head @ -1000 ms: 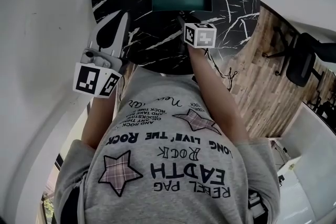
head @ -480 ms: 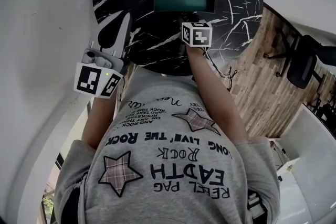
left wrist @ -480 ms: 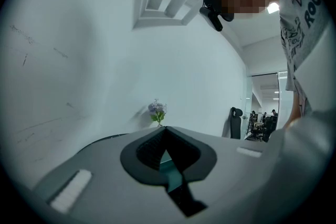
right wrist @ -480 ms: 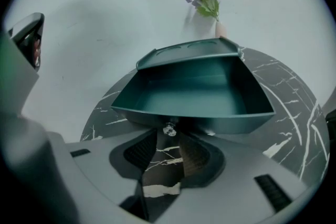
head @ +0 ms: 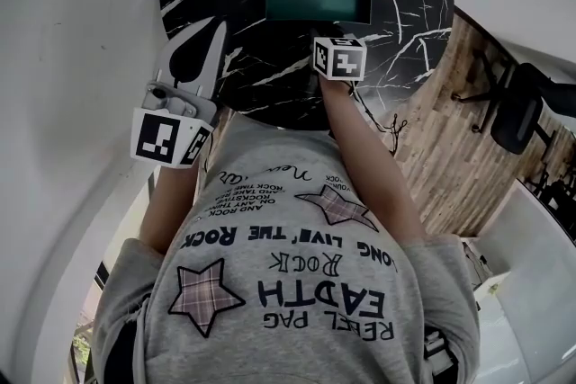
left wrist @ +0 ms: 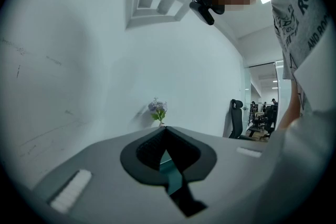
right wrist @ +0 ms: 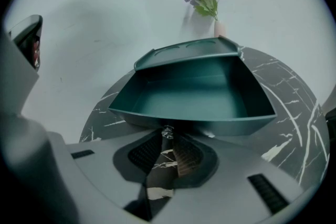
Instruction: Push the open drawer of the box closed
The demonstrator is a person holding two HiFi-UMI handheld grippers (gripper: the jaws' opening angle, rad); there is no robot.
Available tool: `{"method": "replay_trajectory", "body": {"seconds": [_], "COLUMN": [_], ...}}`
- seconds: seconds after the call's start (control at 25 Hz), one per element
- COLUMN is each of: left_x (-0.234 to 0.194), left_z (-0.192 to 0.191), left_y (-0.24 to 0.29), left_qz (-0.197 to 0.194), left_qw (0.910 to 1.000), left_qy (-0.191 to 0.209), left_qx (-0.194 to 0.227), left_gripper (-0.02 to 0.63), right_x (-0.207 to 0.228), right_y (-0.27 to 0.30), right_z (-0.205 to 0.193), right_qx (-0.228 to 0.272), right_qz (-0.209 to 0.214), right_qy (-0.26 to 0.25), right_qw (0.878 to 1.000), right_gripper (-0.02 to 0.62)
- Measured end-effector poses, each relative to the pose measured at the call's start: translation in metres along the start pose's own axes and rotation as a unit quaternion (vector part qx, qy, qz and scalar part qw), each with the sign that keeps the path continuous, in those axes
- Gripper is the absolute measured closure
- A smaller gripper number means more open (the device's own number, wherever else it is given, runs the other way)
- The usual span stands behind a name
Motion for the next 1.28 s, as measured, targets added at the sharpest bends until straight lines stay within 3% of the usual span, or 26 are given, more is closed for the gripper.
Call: {"method": "replay_trajectory", "body": {"seconds": [0.24, 0.68, 1.28], "left_x": [0.000, -0.001, -0.003], "left_z": [-0.002, 0.001, -0.001], "left_y": [0.010, 0.029, 0.029], "left_qz": [-0.006, -0.020, -0.010], "left_qw": [1.0000, 0.9996, 0.9996], "left_qy": [-0.002, 0.019, 0.025], "left_qx": [0.002, 0.005, -0.003], "left_gripper": [0.601, 0.601, 0.601], "right_x": [0.006, 0.004, 0.013], "right_y": [0.010, 0.003, 0.018], "right_z": [-0.009, 0.012, 0.030], "right_qx": [0.016, 0.007, 0.012], "right_qz": [0.012, 0.013, 0.021], "right_qy": [0.004, -0.002, -0.001], "right_qw": [1.000, 1.000, 1.000], "right_gripper": [0.522, 0.523, 0.524]}}
Point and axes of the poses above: the fingertips, and each gripper's own axes: y forward along the fingers, x to its right, z out of its top, the point moved 7 cm from there along -y, backward along the fingers, and after that the axes turned 12 degrees about x, right-handed, at the moved point
